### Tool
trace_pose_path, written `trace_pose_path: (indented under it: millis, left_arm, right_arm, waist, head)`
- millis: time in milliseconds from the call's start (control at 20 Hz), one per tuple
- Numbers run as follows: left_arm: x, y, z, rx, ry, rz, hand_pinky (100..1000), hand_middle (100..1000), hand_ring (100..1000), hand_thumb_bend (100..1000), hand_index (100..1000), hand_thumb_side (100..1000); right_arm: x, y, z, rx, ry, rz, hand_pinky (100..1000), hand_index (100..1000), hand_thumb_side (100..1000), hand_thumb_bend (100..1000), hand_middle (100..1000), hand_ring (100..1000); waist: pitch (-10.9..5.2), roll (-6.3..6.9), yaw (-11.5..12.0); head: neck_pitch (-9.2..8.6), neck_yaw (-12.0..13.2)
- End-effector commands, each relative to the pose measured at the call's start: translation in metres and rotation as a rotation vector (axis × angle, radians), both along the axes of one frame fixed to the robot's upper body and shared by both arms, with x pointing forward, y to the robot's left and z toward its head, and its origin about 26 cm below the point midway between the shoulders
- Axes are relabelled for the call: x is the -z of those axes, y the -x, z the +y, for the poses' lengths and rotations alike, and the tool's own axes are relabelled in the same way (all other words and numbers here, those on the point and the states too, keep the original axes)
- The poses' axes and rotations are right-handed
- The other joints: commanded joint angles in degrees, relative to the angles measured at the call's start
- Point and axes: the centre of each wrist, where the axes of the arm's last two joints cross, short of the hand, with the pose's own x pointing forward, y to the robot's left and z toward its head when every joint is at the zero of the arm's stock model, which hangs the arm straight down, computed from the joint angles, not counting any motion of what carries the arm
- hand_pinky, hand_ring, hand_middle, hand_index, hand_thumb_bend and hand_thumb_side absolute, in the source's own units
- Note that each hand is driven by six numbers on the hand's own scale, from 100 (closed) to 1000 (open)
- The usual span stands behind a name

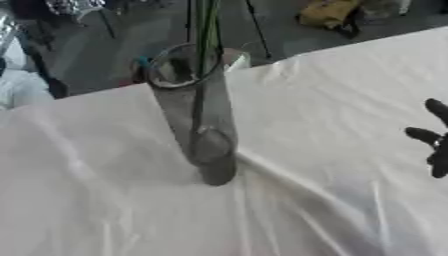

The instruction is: Arrange flowers into the vase.

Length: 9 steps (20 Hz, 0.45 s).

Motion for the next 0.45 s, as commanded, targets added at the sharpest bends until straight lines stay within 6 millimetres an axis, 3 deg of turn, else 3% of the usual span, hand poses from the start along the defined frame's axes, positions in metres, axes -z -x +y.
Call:
trace_pose_path:
  millis: [50, 250, 350, 450]
  left_arm:
    - [-0.02, 0.028, 0.025, 0.054, 0.125, -0.09, 911, 949, 1000, 100, 1000, 880]
    - [-0.005, 0.055, 0.029, 0.113, 0.374, -0.116, 802, 905, 935, 100, 1000, 765]
    - [0.006, 0.068, 0.026, 0.148, 0.442, -0.099, 745, 883, 900, 100, 1000, 646]
    - [0.018, 0.079, 0.022, 0.181, 0.476, -0.065, 727, 877, 886, 100, 1000, 656]
  right_arm:
    - [-0.006, 0.004, -0.003, 0.011, -0.012, -0.042, 814, 490, 1000, 100, 300, 1000]
    - [-0.004, 0.007, -0.01, 0.035, -0.047, -0.066, 809, 505, 1000, 100, 314, 994]
    - [-0.002, 0.008, -0.013, 0.047, -0.067, -0.077, 806, 514, 1000, 100, 322, 987]
    - [-0.001, 0.009, -0.015, 0.061, -0.089, -0.085, 804, 521, 1000, 100, 328, 981]
  waist:
    - [-2.02, -1.95, 0.4]
    - [-2.71, -3.18, 1.0]
    - [-3.09, -3.85, 1.2]
    - [-3.48, -4.63, 1.7]
  head:
    - [1.3, -0.1]
    - [2.44, 0.2]
    - [2.94, 0.6]
    - [3.35, 0.6]
